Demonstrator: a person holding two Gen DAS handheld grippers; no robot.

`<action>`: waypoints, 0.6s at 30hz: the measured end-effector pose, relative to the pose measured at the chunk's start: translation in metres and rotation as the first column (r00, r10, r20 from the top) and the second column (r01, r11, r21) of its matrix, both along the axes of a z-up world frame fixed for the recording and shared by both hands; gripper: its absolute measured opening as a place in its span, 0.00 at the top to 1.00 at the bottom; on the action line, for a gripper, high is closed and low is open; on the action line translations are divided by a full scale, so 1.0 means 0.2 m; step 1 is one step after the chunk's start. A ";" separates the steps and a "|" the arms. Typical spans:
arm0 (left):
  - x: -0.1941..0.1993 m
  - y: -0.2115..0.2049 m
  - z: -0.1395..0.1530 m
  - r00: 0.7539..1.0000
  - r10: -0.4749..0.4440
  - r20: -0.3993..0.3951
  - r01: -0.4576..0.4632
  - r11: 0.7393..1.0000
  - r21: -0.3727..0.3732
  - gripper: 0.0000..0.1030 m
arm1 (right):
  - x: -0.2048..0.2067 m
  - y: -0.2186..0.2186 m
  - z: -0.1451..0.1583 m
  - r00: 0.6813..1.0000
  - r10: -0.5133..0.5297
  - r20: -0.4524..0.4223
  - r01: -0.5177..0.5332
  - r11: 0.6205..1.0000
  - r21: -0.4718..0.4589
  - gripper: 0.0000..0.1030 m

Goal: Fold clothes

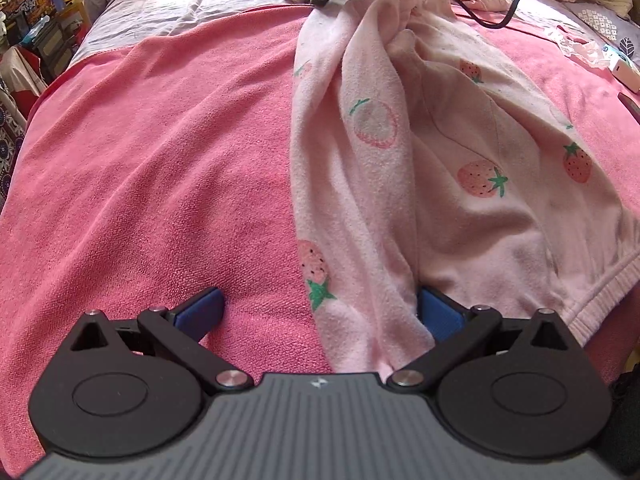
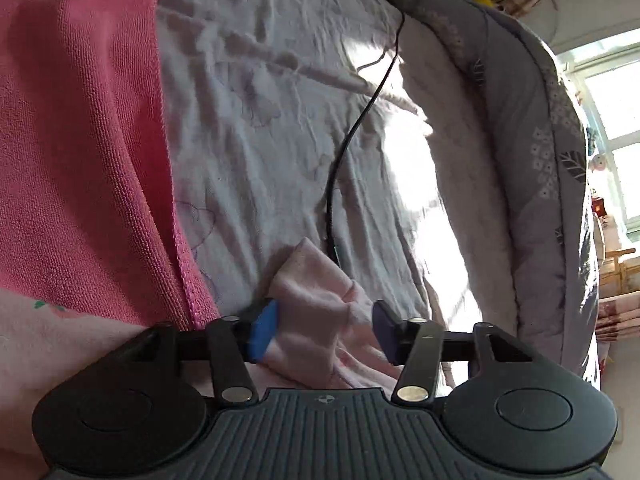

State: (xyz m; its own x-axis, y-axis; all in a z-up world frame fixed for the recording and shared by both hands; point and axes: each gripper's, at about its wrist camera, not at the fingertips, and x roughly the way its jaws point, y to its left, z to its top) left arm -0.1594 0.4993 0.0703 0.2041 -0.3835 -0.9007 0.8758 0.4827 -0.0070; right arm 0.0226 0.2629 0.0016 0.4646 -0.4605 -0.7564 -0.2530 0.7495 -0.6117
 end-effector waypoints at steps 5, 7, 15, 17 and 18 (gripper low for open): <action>-0.01 0.01 0.00 1.000 0.001 0.003 -0.001 1.000 -0.010 0.00 | 0.16 -0.24 0.37 0.957 -0.155 0.246 0.136 0.986 0.091 0.97; -0.01 0.02 0.00 1.000 0.001 0.004 -0.001 1.000 -0.012 0.00 | 0.25 -0.33 0.59 0.921 -0.159 0.354 0.125 0.985 0.117 0.97; -0.02 0.04 0.00 1.000 0.008 0.006 -0.007 1.000 -0.017 0.00 | 0.13 -0.27 0.68 0.985 0.169 -0.013 -0.155 0.928 0.339 0.37; -0.02 0.05 0.00 1.000 0.007 0.007 -0.007 1.000 -0.019 0.00 | 0.00 -0.16 0.45 0.961 0.238 -0.138 -0.199 0.948 0.247 0.39; -0.02 0.06 0.00 1.000 0.006 0.007 -0.006 1.000 -0.020 0.00 | -0.06 -0.12 0.33 0.954 0.242 -0.177 -0.198 0.951 0.236 0.39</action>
State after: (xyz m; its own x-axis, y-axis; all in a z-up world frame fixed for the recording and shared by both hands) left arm -0.1635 0.5114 0.0697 0.2131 -0.3998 -0.8915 0.8730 0.4876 -0.0100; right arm 0.0114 0.2386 0.0675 0.3637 -0.1814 -0.9137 -0.5275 0.7683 -0.3625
